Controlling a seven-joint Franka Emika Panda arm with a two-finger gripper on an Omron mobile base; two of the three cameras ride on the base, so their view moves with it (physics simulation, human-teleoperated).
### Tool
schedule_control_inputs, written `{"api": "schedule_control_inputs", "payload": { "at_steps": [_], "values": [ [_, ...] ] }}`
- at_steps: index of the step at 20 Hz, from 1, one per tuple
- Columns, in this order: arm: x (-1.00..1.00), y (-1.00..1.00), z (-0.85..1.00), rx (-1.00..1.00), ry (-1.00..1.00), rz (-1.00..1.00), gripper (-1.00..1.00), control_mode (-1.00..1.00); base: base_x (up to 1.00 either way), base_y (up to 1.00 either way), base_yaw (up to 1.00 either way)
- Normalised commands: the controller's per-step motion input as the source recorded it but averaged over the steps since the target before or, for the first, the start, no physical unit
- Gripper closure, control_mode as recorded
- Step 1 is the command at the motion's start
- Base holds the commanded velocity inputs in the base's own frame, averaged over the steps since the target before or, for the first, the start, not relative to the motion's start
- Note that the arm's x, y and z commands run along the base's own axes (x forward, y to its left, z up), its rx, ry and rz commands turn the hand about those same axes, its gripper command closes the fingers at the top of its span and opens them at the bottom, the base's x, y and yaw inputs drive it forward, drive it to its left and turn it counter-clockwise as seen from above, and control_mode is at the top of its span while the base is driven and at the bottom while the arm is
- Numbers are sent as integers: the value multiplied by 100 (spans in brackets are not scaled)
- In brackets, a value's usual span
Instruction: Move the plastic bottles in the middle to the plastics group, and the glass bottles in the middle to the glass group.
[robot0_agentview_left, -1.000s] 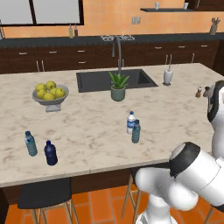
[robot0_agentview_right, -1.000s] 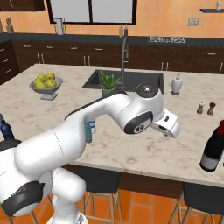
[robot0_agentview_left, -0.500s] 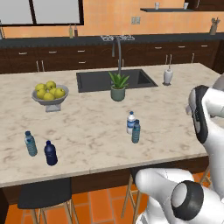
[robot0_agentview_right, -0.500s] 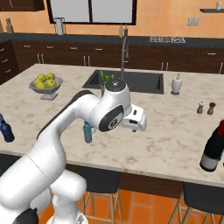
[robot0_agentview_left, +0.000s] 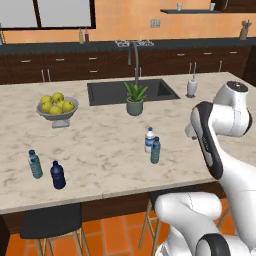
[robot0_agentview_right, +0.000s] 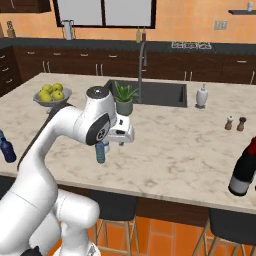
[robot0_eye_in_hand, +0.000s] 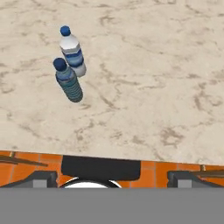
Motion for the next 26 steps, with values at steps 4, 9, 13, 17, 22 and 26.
{"api": "schedule_control_inputs", "payload": {
  "at_steps": [4,9,13,17,22,26],
  "values": [
    [31,100,0,0,3,10,-100,-100,0,0,0],
    [55,70,-1,0,4,4,-100,-100,0,0,0],
    [80,3,-10,1,0,0,-100,-100,0,0,0],
    [77,10,-20,0,0,0,-100,-100,0,0,0],
    [23,21,-31,0,0,0,-100,-100,0,0,0],
    [25,4,-36,0,0,0,-100,-100,0,0,0]
  ]
}}
